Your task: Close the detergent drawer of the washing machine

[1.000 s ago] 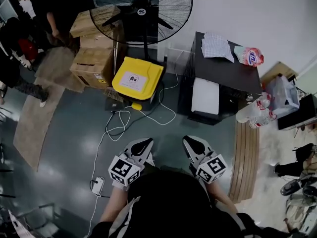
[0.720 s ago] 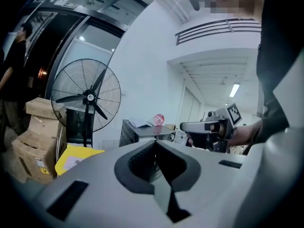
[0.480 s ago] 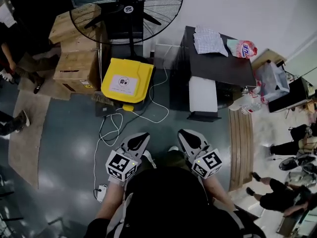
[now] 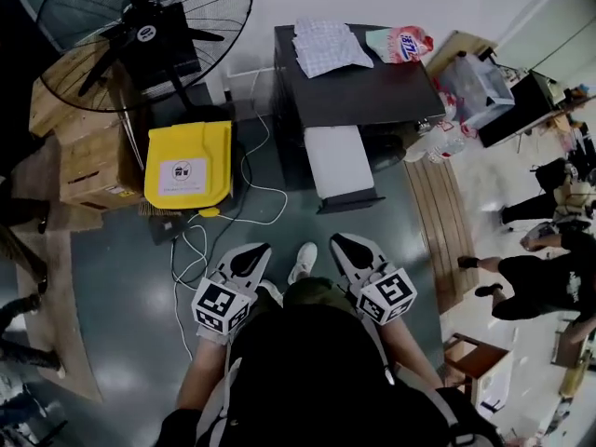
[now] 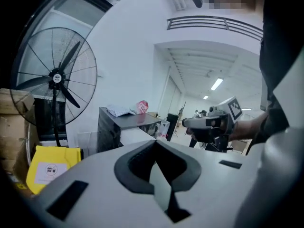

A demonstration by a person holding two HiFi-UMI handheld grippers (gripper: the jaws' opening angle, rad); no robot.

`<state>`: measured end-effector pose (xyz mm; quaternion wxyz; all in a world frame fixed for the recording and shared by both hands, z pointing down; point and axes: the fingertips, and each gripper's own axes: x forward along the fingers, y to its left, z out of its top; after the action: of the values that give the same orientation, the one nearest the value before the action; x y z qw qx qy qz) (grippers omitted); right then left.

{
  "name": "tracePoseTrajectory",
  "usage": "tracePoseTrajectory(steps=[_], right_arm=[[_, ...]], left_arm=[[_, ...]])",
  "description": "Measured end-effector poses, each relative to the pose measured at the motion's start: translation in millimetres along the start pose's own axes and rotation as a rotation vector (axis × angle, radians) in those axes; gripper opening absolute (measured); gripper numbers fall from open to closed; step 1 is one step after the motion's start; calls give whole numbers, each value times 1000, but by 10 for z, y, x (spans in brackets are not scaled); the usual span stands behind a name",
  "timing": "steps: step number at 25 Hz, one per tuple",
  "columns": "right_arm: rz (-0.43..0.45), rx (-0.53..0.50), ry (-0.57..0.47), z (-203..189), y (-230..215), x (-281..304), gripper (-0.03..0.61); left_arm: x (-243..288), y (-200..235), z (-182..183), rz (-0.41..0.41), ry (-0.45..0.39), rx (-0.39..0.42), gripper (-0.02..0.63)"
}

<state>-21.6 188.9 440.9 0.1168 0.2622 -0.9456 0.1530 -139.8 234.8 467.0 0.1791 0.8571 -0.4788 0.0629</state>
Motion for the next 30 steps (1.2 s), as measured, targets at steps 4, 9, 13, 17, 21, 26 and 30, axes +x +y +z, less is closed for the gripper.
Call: tracePoseTrajectory(steps=[4,9,13,17,21,26,30], right_arm=[[-70,30,4,-62,-486,-83,34],[-162,69,27,-195,-1097,-183,35],[-217,94,69,-376,-1577,-237,35],[-246,96,127,-599,-2010,-256,35],[-250,94,201,-890,-2368,-243,83],[-222,103,297,-1230,-2703,-190,146],[-195,83,375,-1457,-2831,-116,194]], left_arm=[[497,9,20,-53,53,28,11],[1103,-6,-32,-131,132,54,12],[1551,3,-153,-171,216,76,12],[1958,30,-313,-187,284,87,14],[2269,47,-556,-196,383,100,64],[2520,50,-853,-191,513,130,124],[2635,57,-1084,-192,591,150,150]])
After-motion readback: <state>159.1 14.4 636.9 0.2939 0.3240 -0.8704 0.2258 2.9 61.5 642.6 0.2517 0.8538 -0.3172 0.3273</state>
